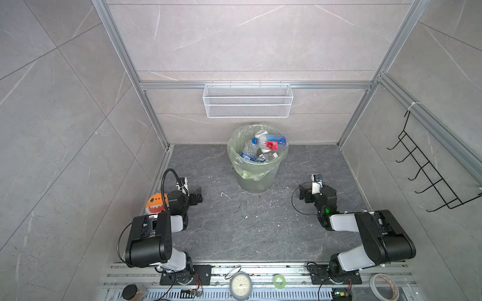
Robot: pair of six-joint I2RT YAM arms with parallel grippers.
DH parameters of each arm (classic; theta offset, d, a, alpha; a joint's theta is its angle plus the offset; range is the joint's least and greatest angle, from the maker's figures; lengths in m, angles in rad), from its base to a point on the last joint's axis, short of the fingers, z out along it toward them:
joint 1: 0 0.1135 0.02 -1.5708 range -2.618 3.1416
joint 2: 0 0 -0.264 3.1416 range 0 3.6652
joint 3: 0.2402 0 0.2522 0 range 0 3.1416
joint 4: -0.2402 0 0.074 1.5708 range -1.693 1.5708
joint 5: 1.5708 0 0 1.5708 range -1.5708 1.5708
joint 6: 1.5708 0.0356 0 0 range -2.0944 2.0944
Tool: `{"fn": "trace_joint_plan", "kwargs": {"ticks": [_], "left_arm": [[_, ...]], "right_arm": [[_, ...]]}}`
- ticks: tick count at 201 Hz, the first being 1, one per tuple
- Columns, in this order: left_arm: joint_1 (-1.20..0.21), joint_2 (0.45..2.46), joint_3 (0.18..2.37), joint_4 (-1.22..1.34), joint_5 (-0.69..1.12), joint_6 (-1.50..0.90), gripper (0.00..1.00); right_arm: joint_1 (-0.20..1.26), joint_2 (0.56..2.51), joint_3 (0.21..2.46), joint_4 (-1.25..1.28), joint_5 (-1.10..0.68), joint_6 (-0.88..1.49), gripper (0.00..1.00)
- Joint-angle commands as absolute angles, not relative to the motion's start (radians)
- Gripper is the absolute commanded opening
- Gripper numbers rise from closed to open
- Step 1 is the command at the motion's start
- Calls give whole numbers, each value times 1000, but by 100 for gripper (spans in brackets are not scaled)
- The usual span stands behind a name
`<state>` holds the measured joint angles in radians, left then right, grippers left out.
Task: Throw the plastic bottles in the bin
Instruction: Reset both arms
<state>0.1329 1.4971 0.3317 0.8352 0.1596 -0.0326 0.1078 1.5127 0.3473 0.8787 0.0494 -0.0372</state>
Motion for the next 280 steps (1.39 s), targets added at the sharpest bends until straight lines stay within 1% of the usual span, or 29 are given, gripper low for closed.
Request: {"fn": "trace_joint_plan", "kwargs": {"ticks": [1,78,280], "left_arm": [[127,1503,360,851,152,-8,100],[110,1501,360,845,120,-1,100],[104,1500,361,841,112,1,100]], "right_arm": [[103,1519,369,857,27,-17,99],[103,1516,365,859,28,-23,99],[103,1516,367,859,30,-21,99]]}}
